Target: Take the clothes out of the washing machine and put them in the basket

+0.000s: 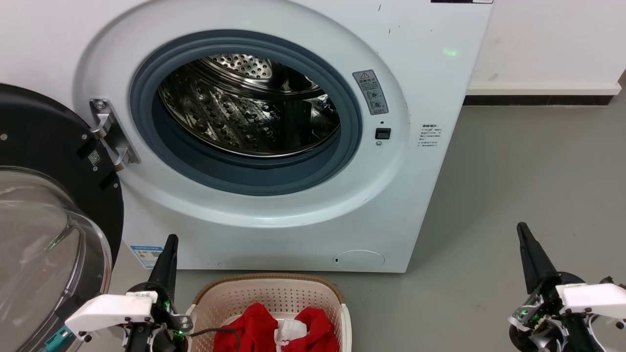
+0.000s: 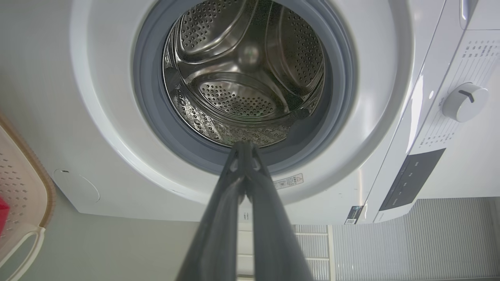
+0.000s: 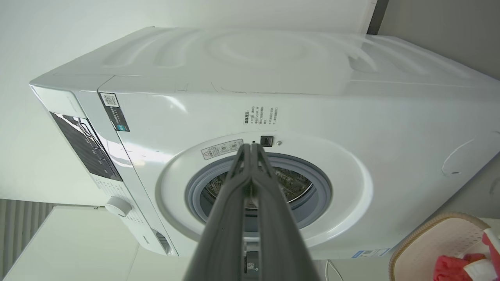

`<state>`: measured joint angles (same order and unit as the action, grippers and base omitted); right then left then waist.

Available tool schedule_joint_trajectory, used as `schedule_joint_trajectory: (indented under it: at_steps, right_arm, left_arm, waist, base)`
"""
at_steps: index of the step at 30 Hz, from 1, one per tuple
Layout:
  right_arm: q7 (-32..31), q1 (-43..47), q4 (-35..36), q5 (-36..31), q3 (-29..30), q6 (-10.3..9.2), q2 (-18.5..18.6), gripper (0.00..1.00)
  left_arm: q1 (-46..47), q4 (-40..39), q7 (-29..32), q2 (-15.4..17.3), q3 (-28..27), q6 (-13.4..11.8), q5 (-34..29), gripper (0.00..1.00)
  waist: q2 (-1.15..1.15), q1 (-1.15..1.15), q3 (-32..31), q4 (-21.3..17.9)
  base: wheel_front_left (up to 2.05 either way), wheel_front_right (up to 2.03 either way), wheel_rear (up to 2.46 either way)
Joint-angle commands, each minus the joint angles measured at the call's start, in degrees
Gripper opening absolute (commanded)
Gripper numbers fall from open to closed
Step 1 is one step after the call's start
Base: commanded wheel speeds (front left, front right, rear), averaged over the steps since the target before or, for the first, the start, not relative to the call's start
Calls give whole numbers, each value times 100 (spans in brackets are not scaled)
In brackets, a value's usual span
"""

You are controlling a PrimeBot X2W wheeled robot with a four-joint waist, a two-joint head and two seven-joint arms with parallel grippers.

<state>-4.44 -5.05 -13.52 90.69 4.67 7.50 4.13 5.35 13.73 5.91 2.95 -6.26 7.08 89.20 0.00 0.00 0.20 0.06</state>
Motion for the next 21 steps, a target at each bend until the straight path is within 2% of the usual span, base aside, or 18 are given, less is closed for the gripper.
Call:
schedule_joint_trajectory:
  at_steps: [1,6,21]
  right_arm:
    - [-41,-135,-32,128,12,-2,-1,0]
    - [-98,-136,-58,328,27,-2,-7,0]
    - [-112,-136,-55,278,57,-2,-30,0]
  left_arm:
    - [105,19,38,-12,-32,45,133,0]
    - [114,48,84,-13,-45,55,338,0]
    - [112,43,83,-12,-42,56,325,0]
  waist:
    - [0,0,-1,-1]
    - [0,0,-2,-6]
    - [0,0,-2,-6]
  base:
    - [0,0,0]
    - [0,0,0]
    - [0,0,0]
